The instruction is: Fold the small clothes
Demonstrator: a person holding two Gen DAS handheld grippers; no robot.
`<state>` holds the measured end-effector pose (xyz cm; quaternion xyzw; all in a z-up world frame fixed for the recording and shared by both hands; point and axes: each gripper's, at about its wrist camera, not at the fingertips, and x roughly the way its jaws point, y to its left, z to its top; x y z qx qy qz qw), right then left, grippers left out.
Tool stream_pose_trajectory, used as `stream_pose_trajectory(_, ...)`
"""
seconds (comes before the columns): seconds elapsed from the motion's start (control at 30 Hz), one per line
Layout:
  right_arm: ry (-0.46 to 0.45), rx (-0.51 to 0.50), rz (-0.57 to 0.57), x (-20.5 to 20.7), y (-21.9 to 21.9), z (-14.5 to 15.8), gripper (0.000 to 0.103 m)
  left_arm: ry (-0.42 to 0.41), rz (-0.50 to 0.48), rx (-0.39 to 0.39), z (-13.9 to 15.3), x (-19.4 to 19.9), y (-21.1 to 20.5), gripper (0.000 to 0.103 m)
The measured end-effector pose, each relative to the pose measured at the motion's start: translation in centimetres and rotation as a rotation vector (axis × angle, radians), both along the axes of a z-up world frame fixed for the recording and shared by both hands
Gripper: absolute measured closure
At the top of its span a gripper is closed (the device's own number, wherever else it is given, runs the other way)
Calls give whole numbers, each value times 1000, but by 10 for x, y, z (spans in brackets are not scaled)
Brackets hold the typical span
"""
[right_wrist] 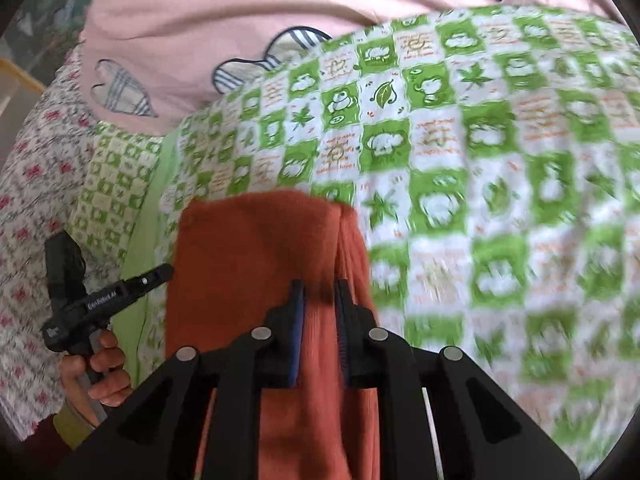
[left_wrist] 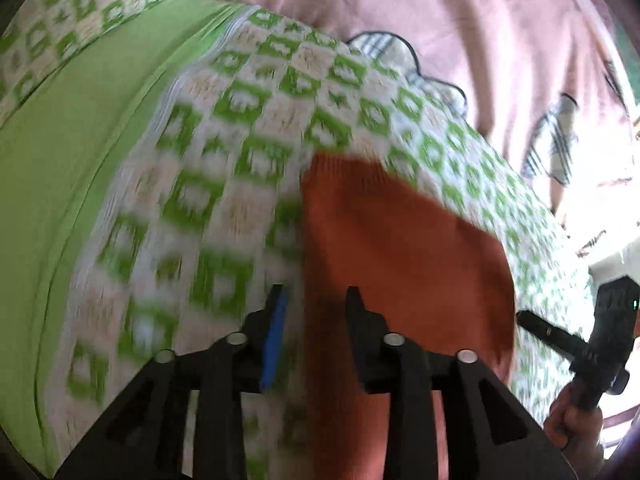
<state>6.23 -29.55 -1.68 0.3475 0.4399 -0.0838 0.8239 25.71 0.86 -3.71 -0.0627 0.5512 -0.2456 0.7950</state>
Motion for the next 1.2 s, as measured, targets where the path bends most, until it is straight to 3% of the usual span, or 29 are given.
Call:
stream_pose_trajectory(0.13, 44, -16, 61, -28, 24, -2, 86, 49, -42, 7, -7, -51, 15, 63)
stream_pose_trajectory(0.33, 138, 42, 55, -43, 34, -43, 86, 123, -65, 9, -25, -93, 20, 57)
stream_pose_trajectory(0.4, 124, 34, 62, -47, 37, -37, 93, 122, -81, 22, -26, -105, 17, 57)
stream_pose_trajectory(0.53, 63, -49, 64, -59, 41, -8, 95, 103, -111, 51, -27, -121, 9, 57)
stream_pose_trajectory(0.63, 148, -126, 44, -62, 37, -26, 102, 90, -114, 78, -32, -128, -5, 55)
stream_pose_trajectory(0.7, 225, -167, 12, -61, 32, -48, 103, 86, -112, 97, -38, -128, -12, 49)
stream_pose_trajectory(0.73, 261, -131, -18, -66, 25, -63, 103, 103, -108, 102, -44, -127, -14, 48)
stream_pose_trajectory(0.8, 233, -59, -68, -76, 17, -68, 103, 127, -94, 81, -47, -126, -11, 48)
stream_pose_trajectory(0.93, 113, -104, -72, -84, 22, -27, 103, 107, -98, 96, -33, -129, 1, 49)
stream_pose_trajectory(1.03, 22, -124, -29, -73, 33, 3, 103, 49, -100, 117, -15, -133, 5, 50)
stream_pose_trajectory(1.2, -36, -96, 98, -25, 59, 10, 102, -10, -189, 18, 11, -144, 1, 52)
